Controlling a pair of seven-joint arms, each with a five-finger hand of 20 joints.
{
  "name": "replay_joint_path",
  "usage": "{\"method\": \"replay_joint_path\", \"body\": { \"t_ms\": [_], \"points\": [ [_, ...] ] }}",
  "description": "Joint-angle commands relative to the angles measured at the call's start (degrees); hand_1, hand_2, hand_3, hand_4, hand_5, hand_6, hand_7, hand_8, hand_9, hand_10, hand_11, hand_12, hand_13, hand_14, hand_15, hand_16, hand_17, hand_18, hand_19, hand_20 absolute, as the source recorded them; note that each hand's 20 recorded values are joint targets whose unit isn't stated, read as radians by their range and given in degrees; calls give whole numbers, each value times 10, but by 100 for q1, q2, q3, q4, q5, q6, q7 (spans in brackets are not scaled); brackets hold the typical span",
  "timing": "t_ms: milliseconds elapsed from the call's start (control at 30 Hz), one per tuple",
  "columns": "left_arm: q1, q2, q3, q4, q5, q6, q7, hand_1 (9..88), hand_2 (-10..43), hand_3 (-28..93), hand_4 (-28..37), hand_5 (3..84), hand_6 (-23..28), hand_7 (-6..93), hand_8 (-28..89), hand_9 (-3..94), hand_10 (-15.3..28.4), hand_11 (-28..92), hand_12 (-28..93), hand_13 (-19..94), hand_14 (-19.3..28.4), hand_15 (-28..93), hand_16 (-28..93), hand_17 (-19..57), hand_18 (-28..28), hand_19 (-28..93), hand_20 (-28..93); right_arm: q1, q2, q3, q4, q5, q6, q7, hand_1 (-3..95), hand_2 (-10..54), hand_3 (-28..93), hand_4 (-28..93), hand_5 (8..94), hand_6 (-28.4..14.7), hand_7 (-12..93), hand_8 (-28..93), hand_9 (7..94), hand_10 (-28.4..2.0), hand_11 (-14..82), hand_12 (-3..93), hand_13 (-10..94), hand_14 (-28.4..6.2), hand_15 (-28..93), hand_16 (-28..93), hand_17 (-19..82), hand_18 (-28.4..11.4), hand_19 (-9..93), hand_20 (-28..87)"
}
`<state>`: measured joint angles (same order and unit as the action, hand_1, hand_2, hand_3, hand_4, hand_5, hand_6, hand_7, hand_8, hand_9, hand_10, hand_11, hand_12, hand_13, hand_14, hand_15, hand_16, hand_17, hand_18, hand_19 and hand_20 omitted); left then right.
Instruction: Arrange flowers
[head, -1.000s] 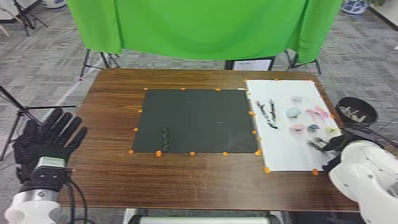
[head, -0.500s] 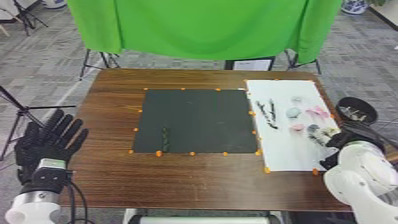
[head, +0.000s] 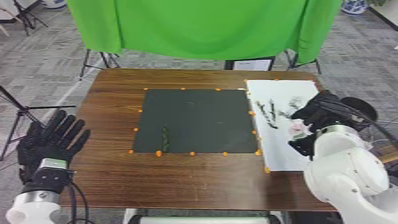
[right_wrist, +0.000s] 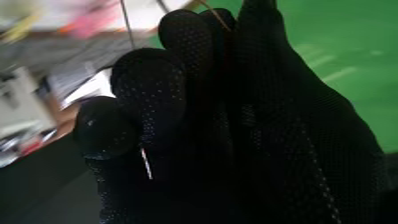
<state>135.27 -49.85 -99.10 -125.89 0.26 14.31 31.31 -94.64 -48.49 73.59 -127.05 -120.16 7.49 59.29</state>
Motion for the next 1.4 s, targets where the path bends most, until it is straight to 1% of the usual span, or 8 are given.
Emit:
{"method": "replay_joint_path", "body": {
  "t_ms": [33,300,500,633,767,967,1200,1400],
  "points": [
    [44,46,5,-21,-16,46,-79,255,153,730,-283,477,97,134,-72,404,159,199,135,286,168,387,-66,-70,165,393,131,1509,-1064,-1606,321,242,302,-403,562,-95,700,-223,845,-30,279,161,914,-113,153,423,836,-97,568,337,504,-247,932,401],
    [-153,161,210,-23,-13,143,-102,255,153,730,-283,476,96,135,-71,404,158,200,135,286,167,386,-66,-70,165,393,130,2476,-2286,-2729,1400,790,402,-264,543,-95,728,-214,822,-38,320,175,899,-115,191,429,834,-98,585,339,521,-246,932,415],
    [-300,253,264,-22,26,233,-172,256,154,730,-283,477,96,135,-72,403,159,199,135,285,168,385,-66,-70,164,393,130,2582,-2853,-2974,2188,642,593,-19,541,-95,732,-213,810,-40,344,164,889,-118,214,424,833,-99,589,337,525,-246,932,416],
    [-437,303,333,11,38,296,-293,256,154,730,-283,477,96,136,-72,404,159,200,135,286,168,385,-66,-70,165,393,130,2378,-3184,-2922,2519,441,606,161,538,-95,736,-210,807,-40,354,157,885,-119,222,425,832,-101,595,337,529,-246,932,416],
    [-578,308,424,62,78,285,-428,256,154,729,-283,477,96,136,-72,404,157,201,135,285,168,384,-66,-70,164,392,130,2150,-3276,-2971,2685,170,665,361,540,-95,734,-216,800,-42,364,155,881,-120,229,423,829,-105,598,335,529,-247,932,414],
    [-471,310,335,53,51,279,-377,256,155,729,-283,477,96,136,-72,404,159,199,134,286,169,385,-66,-69,165,392,130,2013,-3258,-3029,2717,107,685,529,541,-95,735,-218,797,-43,370,147,877,-122,234,417,828,-106,600,332,532,-250,932,408],
    [-587,303,413,89,103,243,-528,255,154,731,-283,478,96,136,-72,404,159,200,135,286,168,384,-66,-69,165,393,130,1938,-3306,-3039,2793,26,656,577,540,-95,734,-214,794,-43,373,144,873,-126,238,414,828,-107,601,331,532,-252,932,404],
    [-597,304,411,107,106,240,-532,255,155,730,-283,477,96,136,-73,404,158,200,135,285,168,384,-65,-69,165,393,130,1886,-3294,-3010,2847,-4,628,588,526,-95,703,-206,777,-42,308,145,865,-134,235,389,827,-111,599,330,530,-253,932,401]
  ]
}}
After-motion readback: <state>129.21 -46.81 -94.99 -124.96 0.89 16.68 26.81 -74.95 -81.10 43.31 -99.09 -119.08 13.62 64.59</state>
